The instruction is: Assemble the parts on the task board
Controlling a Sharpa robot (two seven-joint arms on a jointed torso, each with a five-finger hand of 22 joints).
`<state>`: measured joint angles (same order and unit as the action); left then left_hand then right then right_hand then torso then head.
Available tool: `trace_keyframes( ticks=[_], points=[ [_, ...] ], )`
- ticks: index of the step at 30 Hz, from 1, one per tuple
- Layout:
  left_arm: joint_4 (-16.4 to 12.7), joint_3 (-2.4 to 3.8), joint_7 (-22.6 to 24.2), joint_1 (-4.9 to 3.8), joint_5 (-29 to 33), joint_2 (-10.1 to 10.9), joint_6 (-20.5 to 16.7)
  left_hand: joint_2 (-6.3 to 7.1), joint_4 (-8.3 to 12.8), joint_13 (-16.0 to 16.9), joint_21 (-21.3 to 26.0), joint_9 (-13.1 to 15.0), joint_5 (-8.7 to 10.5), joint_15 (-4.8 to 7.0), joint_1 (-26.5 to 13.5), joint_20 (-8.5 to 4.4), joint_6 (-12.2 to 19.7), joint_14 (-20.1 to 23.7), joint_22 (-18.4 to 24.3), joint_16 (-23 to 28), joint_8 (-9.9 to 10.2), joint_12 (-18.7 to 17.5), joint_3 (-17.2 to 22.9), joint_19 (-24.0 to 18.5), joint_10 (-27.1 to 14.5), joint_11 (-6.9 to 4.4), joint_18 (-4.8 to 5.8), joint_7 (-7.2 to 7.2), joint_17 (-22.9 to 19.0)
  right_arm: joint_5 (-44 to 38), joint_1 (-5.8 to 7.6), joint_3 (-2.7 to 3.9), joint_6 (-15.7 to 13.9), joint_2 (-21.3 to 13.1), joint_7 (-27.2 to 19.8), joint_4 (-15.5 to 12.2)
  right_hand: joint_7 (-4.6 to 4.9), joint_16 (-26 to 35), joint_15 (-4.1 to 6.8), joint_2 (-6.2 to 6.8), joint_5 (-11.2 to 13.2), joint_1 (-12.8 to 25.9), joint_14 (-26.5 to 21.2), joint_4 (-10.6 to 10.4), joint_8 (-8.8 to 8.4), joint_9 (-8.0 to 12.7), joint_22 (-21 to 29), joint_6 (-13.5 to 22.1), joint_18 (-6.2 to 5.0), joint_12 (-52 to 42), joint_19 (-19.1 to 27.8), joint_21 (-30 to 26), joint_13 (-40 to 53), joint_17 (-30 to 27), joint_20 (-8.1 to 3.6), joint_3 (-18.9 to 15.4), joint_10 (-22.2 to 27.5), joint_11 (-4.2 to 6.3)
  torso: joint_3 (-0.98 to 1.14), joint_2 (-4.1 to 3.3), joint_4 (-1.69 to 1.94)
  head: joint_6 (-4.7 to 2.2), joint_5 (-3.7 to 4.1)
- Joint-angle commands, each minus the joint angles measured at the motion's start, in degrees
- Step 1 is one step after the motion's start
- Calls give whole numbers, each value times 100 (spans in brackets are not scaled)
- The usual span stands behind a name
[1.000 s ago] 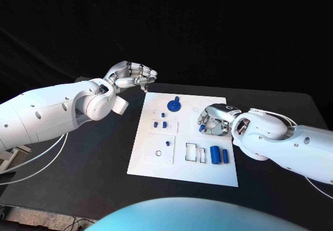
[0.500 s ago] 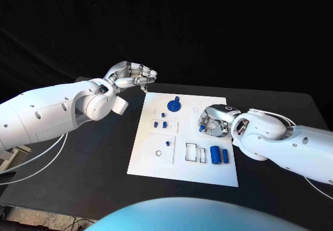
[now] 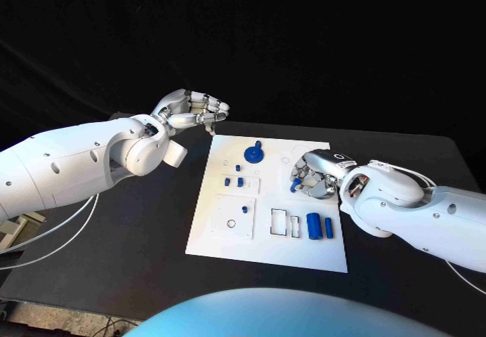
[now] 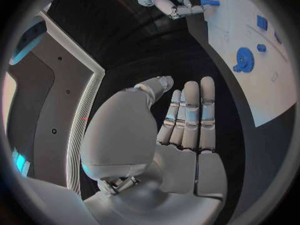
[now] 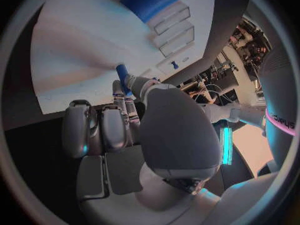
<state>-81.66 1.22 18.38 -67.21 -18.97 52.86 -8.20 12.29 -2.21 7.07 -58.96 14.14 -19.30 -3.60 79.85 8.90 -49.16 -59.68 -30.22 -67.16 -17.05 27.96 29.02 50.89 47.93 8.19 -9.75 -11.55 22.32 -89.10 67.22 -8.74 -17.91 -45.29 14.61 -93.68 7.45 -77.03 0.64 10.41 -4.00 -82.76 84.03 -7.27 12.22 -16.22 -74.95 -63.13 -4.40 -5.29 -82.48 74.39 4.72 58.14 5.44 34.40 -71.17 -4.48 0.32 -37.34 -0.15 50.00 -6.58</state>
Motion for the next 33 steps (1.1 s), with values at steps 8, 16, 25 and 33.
trace_keyframes(
  ticks=[8, 16, 25, 33],
  points=[
    [30, 3, 29, -4, -1, -29, 84, -29, 23, -10, 16, -4, -29, -4, 24, 3, 36, 51, 2, -18, -34, 36, 3, -47, -59, 5, -83, 8, -8, 8, 185, 79, -477, -157, 37, -612, -15, -45, 24, -44, -14, 113, 31, 88, 188, -313, -738, 33, 90, 47, -34, 61, -4, 19, -30, 63, -161, 91, -3, 8, 0, 0, -16],
    [59, 3, 37, -3, 6, -68, 98, -29, 23, -10, 16, -4, -29, -4, 24, 3, 36, 51, 2, -18, -34, 36, 3, -47, -59, 5, -83, 8, -8, 39, 130, 83, -433, 369, -77, -897, -12, -41, 26, -40, -32, 189, 27, 176, 237, -380, -736, 75, 85, 71, -24, 38, -1, -3, -33, 123, -170, 91, -2, 3, -6, 0, -58],
    [82, 3, 36, -3, 9, -129, 115, -29, 23, -10, 16, -4, -29, -4, 24, 3, 36, 51, 2, -18, -34, 36, 3, -47, -59, 5, -83, 8, -8, -97, -159, 43, -284, 1041, -201, -739, -4, -28, 23, -46, -57, 222, 20, 230, 257, -413, -723, 106, 77, 86, -8, 4, 0, -38, -32, 160, -166, 86, -11, 3, 8, 0, -128],
    [79, 3, 25, -3, 10, -146, 116, -33, 27, -10, 13, -3, -29, -5, 26, 4, 35, 55, 1, -21, -40, 45, 3, -50, -67, 6, -83, 8, -10, -142, -419, -13, -58, 1377, -226, -409, 2, -25, 18, -49, -85, 264, 17, 264, 273, -439, -716, 132, 73, 97, 3, -18, 1, -50, -29, 180, -161, 80, -2, -10, -2, 0, -199]
  ],
)
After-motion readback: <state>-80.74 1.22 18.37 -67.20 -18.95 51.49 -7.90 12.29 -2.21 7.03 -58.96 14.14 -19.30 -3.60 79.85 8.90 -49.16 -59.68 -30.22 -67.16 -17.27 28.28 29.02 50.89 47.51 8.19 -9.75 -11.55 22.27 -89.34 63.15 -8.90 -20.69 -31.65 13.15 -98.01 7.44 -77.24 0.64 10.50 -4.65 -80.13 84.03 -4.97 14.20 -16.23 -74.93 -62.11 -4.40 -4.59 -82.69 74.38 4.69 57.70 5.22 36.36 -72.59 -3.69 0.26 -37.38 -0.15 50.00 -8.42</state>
